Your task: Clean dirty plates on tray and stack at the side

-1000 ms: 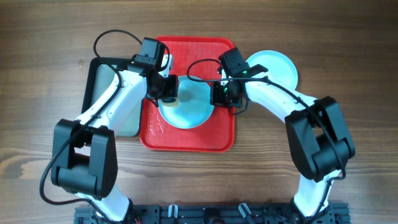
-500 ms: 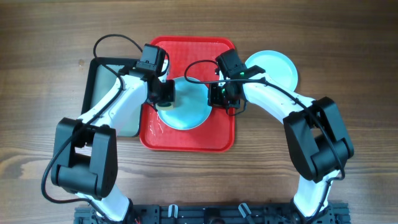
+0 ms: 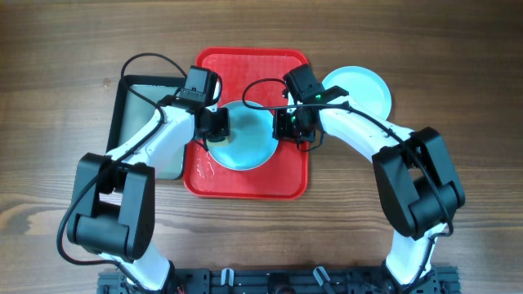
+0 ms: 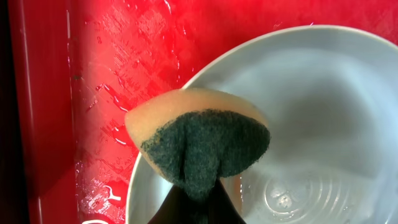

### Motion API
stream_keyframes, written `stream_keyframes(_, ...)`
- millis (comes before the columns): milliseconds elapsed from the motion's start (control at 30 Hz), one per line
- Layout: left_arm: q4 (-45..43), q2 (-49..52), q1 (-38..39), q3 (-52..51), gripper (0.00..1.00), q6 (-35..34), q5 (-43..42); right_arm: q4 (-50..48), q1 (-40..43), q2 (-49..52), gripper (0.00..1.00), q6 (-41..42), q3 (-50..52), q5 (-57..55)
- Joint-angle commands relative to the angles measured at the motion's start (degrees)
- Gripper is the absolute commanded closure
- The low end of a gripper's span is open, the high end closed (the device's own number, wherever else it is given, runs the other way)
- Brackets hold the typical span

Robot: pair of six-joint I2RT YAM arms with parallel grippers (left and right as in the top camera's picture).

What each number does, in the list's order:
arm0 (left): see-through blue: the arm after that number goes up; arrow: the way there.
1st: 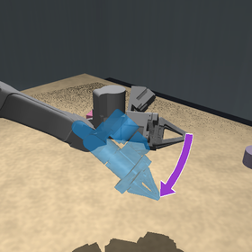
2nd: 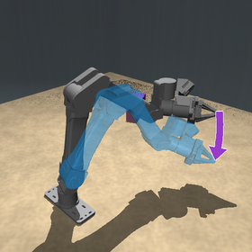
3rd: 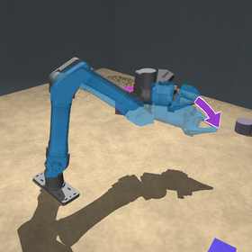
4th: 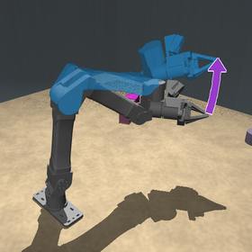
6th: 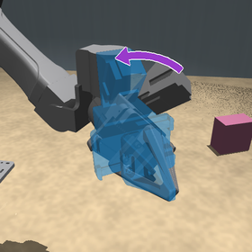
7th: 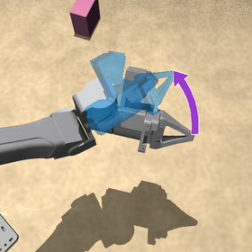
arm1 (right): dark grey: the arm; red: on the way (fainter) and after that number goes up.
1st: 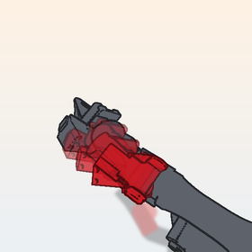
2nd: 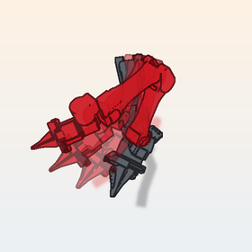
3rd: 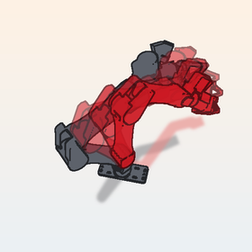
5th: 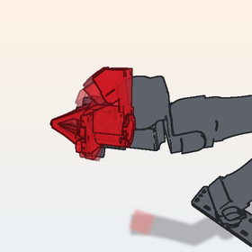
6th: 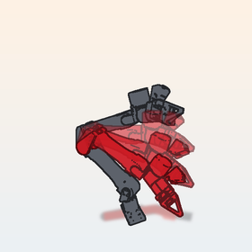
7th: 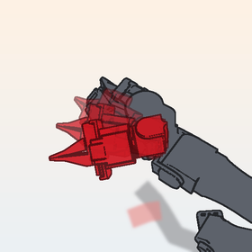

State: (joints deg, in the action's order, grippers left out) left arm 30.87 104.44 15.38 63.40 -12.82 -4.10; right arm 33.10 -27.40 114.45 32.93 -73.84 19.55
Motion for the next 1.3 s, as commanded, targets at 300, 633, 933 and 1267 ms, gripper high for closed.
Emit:
stream_keyframes(300,-0.92,0.55,0.17,-0.5,0.96,-1.84,-2.03,-2.01,-0.42,2.45,0.89,0.11,0.39,-2.86)
stream_keyframes(633,-0.87,0.55,0.17,-0.5,0.96,-1.79,-2.03,-2.43,-0.94,4.44,0.96,0.11,0.39,-3.08)
stream_keyframes(933,-0.46,0.59,0.17,-0.52,0.96,-1.75,-2.01,-2.45,-0.94,4.44,0.96,0.33,0.39,-3.06)
stream_keyframes(1267,0.07,0.7,0.17,-0.52,0.96,-1.77,-0.52,-2.4,-0.94,4.44,0.96,0.46,0.39,-3.06)
